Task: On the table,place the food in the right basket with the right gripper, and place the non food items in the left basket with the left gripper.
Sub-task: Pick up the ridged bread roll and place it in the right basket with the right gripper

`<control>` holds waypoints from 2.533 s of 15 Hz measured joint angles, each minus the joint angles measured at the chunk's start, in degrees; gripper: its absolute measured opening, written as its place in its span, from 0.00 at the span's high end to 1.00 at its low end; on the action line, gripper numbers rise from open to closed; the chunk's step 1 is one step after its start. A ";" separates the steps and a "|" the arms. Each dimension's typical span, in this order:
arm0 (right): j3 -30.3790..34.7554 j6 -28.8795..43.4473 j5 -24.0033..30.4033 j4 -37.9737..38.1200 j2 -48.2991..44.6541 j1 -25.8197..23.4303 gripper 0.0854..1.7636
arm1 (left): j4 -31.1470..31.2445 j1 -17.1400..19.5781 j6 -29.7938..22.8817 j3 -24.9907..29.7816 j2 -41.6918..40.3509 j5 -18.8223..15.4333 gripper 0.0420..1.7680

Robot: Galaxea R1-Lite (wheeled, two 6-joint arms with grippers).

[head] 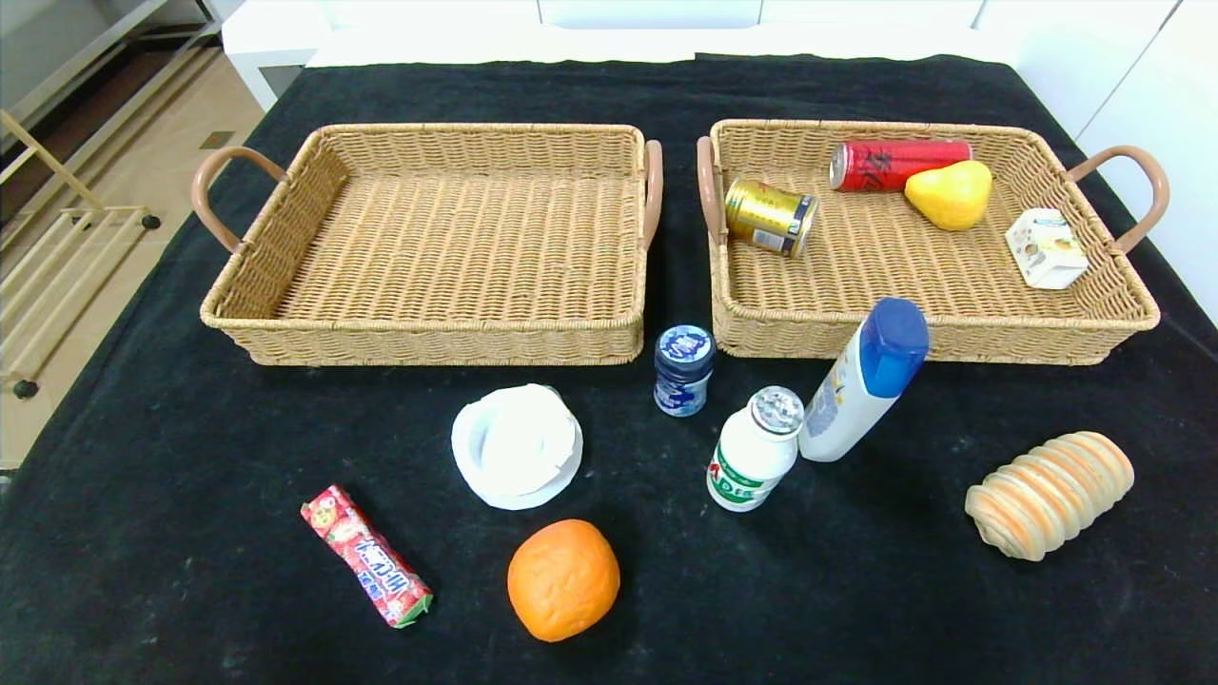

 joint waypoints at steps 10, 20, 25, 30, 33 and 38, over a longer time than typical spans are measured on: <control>-8.18 2.12 3.77 1.02 5.86 0.04 0.03 | -1.65 -0.24 -0.85 -9.45 6.29 -13.06 0.03; -21.22 -0.46 25.26 -9.17 35.55 4.14 0.03 | -1.68 -19.63 -0.15 -26.67 35.10 -24.49 0.03; -24.25 -0.35 12.96 -12.31 45.51 17.85 0.03 | -2.01 -28.28 1.91 -31.81 47.56 -24.20 0.03; -24.83 0.80 12.14 -15.29 52.09 20.54 0.03 | -4.22 -31.50 2.02 -36.63 54.96 -21.19 0.03; -25.19 0.91 9.74 -15.29 53.52 20.68 0.03 | -11.02 -31.83 1.19 -35.67 57.76 -20.50 0.03; -25.65 0.74 8.73 -17.55 55.81 20.82 0.03 | -25.21 -31.83 -1.06 -30.28 60.40 -19.70 0.03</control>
